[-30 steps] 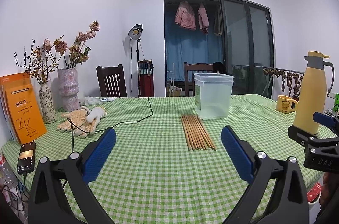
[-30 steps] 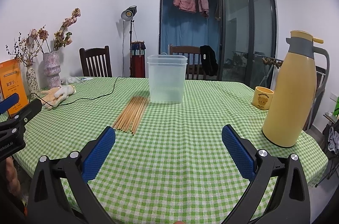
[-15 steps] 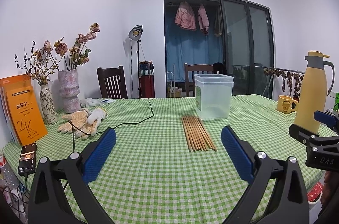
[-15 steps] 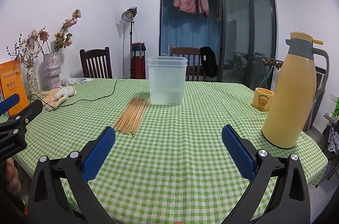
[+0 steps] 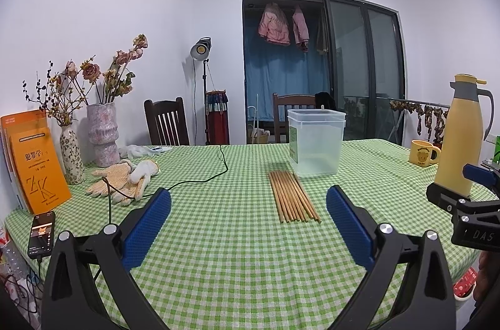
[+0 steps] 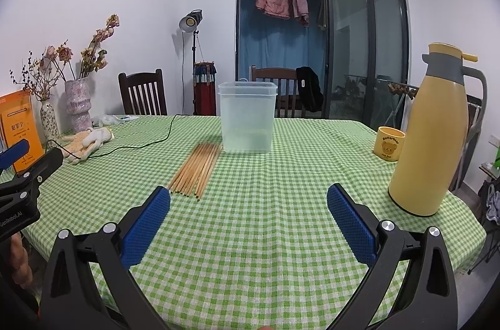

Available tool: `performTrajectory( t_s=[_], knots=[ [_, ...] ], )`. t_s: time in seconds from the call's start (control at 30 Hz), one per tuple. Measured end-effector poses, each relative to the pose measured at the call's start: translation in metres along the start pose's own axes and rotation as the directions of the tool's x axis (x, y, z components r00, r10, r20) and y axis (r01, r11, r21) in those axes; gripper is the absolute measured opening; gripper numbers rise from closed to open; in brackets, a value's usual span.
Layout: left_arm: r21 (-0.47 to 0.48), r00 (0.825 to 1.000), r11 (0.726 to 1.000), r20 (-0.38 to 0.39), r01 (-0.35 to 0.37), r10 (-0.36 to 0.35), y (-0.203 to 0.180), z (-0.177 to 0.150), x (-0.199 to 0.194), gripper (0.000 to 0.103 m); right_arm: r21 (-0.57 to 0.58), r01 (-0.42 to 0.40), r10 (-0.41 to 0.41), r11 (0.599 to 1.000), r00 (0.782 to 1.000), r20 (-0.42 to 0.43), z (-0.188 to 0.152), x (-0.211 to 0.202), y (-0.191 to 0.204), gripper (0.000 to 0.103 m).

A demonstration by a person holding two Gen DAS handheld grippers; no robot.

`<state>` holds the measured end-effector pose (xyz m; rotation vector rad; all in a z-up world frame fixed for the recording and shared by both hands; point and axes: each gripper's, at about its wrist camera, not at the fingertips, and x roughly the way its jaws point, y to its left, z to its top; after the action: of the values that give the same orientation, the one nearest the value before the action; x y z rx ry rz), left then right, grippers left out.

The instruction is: Organize utensils

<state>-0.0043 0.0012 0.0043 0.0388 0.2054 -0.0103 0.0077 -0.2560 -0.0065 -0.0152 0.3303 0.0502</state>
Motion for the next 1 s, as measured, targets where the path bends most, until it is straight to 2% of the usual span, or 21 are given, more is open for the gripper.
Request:
performTrajectory(
  t_s=[1.0],
  knots=[
    [0.015, 1.000, 1.000, 0.006, -0.010, 0.010, -0.0013, -0.0013, -0.0002, 0.096, -0.002, 0.000, 0.000, 1.000, 1.000, 0.001, -0.0009, 0.0002, 0.0018, 0.097]
  ],
)
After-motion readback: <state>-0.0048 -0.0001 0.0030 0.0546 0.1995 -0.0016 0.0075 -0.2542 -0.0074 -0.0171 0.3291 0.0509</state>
